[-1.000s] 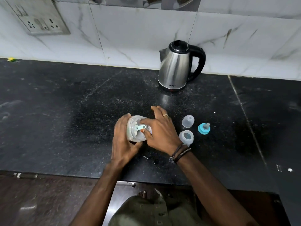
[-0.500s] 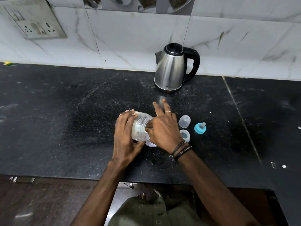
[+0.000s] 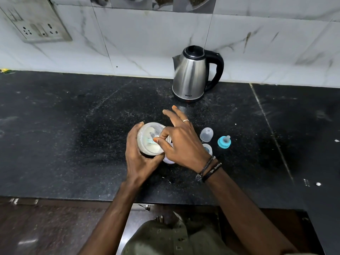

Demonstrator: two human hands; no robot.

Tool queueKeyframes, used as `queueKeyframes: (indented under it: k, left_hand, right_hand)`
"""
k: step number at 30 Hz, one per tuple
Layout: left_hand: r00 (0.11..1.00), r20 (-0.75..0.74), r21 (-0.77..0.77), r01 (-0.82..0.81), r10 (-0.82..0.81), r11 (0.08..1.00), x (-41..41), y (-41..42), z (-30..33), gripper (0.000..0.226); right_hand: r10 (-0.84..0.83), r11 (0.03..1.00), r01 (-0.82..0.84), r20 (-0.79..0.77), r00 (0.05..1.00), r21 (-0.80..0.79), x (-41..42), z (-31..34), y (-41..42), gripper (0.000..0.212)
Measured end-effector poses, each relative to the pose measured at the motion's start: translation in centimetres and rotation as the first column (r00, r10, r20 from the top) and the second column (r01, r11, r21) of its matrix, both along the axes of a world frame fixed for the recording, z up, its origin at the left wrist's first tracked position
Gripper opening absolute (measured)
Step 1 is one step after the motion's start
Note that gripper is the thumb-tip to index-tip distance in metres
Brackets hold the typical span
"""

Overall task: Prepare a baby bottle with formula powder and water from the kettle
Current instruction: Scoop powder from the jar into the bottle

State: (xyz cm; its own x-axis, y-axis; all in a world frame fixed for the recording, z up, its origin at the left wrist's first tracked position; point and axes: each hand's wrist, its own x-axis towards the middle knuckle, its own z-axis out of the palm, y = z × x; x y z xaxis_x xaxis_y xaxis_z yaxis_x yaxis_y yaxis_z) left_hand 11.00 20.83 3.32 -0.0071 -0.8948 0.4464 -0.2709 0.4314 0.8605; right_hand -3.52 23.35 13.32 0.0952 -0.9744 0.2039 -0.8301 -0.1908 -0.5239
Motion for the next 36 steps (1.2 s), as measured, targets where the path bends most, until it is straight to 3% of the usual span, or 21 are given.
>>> queueKeyframes:
  k: [26, 30, 36]
  left_hand:
    - [0.998, -0.033, 0.059, 0.046, -0.044, 0.997, -2.2, 0.5, 0.0, 0.092]
    - [0.999, -0.011, 0.053, 0.053, -0.053, 0.997, -2.3, 0.4, -0.3, 0.093]
    - [0.999, 0.01, 0.059, 0.032, -0.033, 0.998, -2.8, 0.5, -0.1, 0.091]
  right_hand:
    - [0.079, 0.987, -0.057, -0.142, 0.987, 0.148, -1.5, 1.4, 0.2, 0.023]
    - [0.098, 0.981, -0.08, -0.1, 0.99, 0.174, -2.0, 1.4, 0.2, 0.024]
    - [0.05, 0.993, -0.06, 0.093, 0.994, 0.106, -3.6, 1.1, 0.0, 0.019]
